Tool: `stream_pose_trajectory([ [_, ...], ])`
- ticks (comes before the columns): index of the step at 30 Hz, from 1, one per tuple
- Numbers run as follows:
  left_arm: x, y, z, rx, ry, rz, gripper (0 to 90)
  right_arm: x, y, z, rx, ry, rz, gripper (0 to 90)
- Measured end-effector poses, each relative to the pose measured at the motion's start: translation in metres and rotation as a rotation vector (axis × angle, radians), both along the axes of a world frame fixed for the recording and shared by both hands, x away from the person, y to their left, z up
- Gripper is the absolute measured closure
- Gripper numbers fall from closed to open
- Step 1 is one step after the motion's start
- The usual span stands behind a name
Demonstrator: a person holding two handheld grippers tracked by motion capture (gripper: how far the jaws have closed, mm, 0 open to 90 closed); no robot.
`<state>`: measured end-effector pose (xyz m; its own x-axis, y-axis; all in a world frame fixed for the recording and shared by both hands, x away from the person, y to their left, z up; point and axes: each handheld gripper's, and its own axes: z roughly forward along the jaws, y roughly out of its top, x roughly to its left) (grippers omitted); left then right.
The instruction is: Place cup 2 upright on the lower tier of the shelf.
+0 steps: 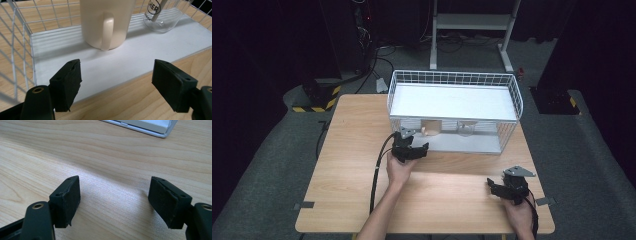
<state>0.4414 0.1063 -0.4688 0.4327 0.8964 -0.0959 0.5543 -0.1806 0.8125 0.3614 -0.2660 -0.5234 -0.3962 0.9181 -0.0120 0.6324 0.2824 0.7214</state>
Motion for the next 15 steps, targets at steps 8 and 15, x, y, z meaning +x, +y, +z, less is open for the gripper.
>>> stream_pose_trajectory([
  [8, -0.018, 0.007, 0.004, 0.002, -0.017, -0.015, 24.9, 0.0, 0.0, 0.0, 0.0, 0.0, 0.0, 26.1],
  [15, -0.032, 0.014, 0.002, -0.023, -0.019, -0.016, 25.0, 0.0, 0.0, 0.0, 0.0, 0.0, 0.0, 26.1],
])
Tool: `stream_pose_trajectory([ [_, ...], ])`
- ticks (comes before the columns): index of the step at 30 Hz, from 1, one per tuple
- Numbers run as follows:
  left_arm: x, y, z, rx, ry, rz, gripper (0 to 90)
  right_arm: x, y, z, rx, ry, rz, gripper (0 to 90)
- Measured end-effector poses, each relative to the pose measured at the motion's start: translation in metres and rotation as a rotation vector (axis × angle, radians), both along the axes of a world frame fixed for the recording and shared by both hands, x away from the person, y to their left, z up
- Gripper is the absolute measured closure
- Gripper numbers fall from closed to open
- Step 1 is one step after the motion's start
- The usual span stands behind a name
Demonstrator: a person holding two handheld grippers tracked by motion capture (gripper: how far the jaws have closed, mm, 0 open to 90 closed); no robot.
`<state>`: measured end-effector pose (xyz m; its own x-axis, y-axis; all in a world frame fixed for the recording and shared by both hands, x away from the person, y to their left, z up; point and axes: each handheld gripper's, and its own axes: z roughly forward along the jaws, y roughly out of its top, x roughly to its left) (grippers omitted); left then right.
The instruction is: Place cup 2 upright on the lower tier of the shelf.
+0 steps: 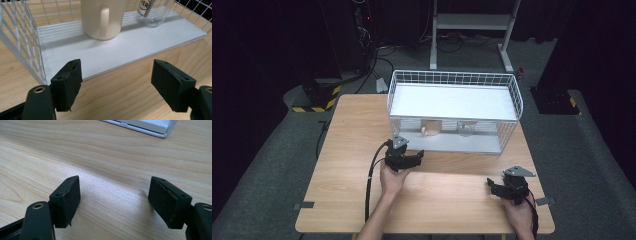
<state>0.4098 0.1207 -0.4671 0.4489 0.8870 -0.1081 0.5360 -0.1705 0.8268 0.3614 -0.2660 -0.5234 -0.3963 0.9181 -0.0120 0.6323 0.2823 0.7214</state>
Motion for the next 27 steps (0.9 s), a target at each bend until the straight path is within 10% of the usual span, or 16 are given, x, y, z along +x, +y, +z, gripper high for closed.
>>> stream_pose_trajectory([
  [27, -0.046, 0.026, -0.006, -0.007, -0.001, -0.006, 25.2, 0.0, 0.0, 0.0, 0.0, 0.0, 0.0, 26.1],
])
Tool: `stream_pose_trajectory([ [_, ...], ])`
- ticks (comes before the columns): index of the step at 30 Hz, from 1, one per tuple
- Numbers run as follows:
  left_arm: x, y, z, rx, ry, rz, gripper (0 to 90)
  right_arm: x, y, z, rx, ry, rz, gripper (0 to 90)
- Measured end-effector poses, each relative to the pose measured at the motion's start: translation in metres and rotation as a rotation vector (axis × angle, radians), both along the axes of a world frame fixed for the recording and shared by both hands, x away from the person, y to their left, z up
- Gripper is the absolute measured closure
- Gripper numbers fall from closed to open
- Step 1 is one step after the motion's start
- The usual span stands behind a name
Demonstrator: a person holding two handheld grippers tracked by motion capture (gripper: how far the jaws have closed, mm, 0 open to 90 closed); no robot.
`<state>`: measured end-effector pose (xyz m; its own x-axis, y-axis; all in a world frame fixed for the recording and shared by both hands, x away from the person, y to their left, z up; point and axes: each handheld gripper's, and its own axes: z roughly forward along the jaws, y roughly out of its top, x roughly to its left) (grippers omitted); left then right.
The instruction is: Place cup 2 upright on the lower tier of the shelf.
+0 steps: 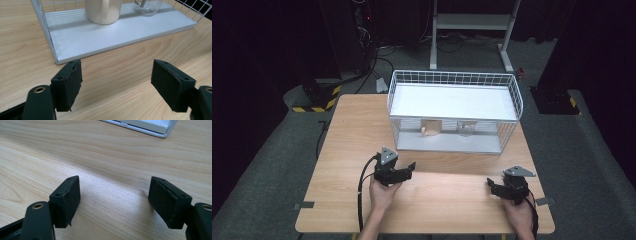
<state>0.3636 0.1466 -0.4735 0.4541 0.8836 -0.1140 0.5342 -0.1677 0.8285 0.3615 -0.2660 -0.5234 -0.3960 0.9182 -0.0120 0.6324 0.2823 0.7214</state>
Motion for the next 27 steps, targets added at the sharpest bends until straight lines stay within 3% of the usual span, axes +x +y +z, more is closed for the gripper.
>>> stream_pose_trajectory([
  [9, -0.013, 0.008, -0.005, 0.031, 0.01, 0.0, 25.2, 0.0, 0.0, 0.0, 0.0, 0.0, 0.0, 26.1],
  [27, -0.027, 0.027, -0.027, 0.029, 0.053, 0.051, 25.1, 0.0, 0.0, 0.0, 0.0, 0.0, 0.0, 26.1],
])
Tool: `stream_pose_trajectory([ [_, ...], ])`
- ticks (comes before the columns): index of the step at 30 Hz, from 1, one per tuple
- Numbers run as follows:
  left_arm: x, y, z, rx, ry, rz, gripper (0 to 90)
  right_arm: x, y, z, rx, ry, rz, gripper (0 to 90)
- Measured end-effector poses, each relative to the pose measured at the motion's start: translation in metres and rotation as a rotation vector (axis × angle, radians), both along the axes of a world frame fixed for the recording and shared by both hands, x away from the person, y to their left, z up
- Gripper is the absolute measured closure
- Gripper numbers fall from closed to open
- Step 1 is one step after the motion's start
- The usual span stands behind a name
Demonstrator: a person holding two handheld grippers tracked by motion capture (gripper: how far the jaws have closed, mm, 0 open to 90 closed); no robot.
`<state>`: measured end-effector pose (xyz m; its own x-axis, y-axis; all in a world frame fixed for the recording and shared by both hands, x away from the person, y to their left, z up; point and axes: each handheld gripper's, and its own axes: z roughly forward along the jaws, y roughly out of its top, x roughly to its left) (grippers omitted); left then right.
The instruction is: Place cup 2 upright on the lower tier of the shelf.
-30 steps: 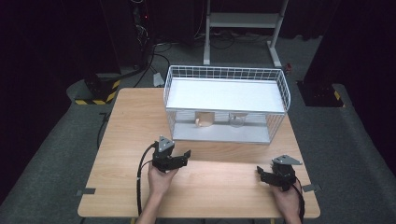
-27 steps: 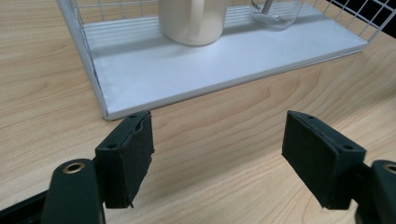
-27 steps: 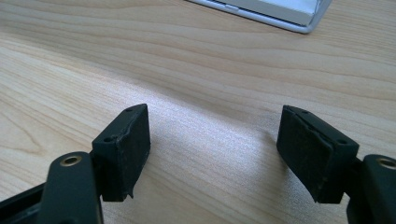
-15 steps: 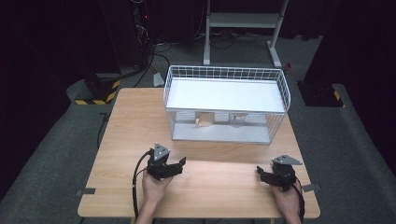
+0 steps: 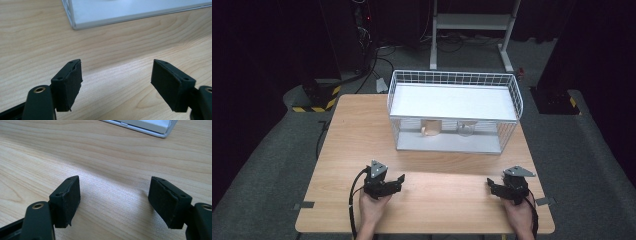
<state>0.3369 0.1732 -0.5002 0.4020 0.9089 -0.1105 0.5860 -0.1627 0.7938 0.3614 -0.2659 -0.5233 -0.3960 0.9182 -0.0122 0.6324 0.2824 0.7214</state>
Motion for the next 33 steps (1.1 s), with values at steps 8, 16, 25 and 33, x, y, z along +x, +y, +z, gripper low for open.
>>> stream_pose_trajectory([
  [8, 0.0, 0.003, -0.013, 0.032, 0.029, 0.017, 25.2, 0.0, 0.0, 0.0, 0.0, 0.0, 0.0, 26.1],
  [16, 0.004, 0.003, -0.022, 0.079, 0.056, 0.032, 25.0, 0.0, 0.0, 0.0, 0.0, 0.0, 0.0, 26.0],
  [25, 0.006, 0.003, -0.027, 0.119, 0.038, 0.061, 25.1, 0.0, 0.0, 0.0, 0.0, 0.0, 0.0, 26.0],
  [33, 0.006, 0.002, -0.028, 0.147, 0.036, 0.067, 21.6, 0.0, 0.0, 0.0, 0.0, 0.0, 0.0, 26.1],
])
